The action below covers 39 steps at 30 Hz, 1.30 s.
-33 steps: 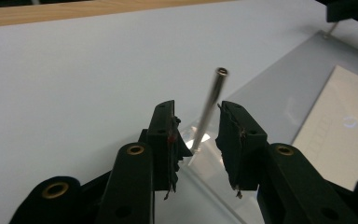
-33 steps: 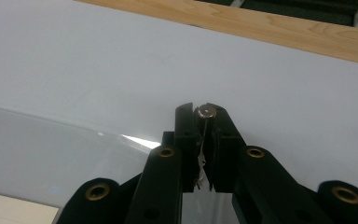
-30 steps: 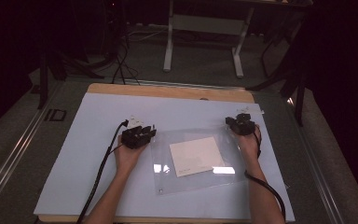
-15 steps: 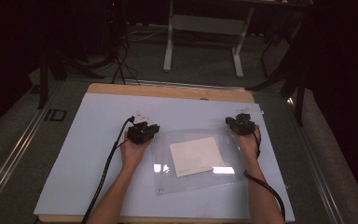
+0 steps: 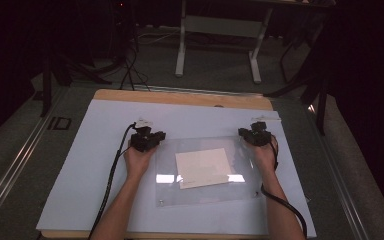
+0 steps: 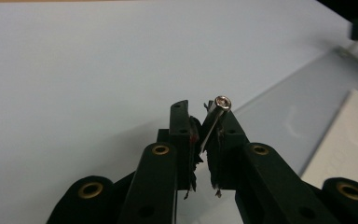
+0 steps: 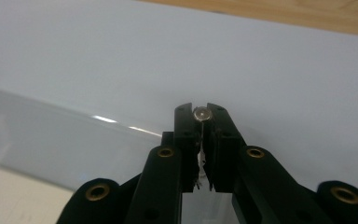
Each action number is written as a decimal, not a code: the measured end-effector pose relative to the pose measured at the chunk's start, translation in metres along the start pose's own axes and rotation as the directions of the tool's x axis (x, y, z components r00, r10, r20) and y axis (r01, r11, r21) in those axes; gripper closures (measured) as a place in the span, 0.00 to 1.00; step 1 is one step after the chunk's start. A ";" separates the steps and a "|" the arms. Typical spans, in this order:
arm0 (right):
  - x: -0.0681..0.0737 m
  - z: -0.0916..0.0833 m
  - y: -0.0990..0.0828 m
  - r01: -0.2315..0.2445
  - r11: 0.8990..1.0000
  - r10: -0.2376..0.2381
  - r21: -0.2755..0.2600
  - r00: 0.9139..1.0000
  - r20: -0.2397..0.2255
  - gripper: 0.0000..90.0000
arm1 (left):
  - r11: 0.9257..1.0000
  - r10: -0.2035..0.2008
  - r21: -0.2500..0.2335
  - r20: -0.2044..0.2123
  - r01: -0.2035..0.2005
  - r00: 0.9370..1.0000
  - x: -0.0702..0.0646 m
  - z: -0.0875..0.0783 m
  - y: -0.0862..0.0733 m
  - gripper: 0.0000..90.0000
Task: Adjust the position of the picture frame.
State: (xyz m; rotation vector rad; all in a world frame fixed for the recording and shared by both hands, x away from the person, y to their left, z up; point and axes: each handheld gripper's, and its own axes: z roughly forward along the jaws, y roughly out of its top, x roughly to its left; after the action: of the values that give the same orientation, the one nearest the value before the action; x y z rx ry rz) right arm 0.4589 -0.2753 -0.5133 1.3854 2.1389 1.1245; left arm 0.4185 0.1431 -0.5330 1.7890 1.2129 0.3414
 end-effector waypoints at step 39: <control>0.038 0.003 -0.011 0.046 0.999 -0.046 -0.009 0.993 -0.112 0.92 | 0.998 -0.055 -0.038 -0.029 0.054 0.998 0.030 -0.030 -0.005 0.81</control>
State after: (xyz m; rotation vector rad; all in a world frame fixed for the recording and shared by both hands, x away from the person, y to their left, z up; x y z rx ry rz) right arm 0.4374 -0.2431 -0.5192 1.2917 2.2303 1.2169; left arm 0.4101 0.1847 -0.5280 1.7214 1.2663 0.3587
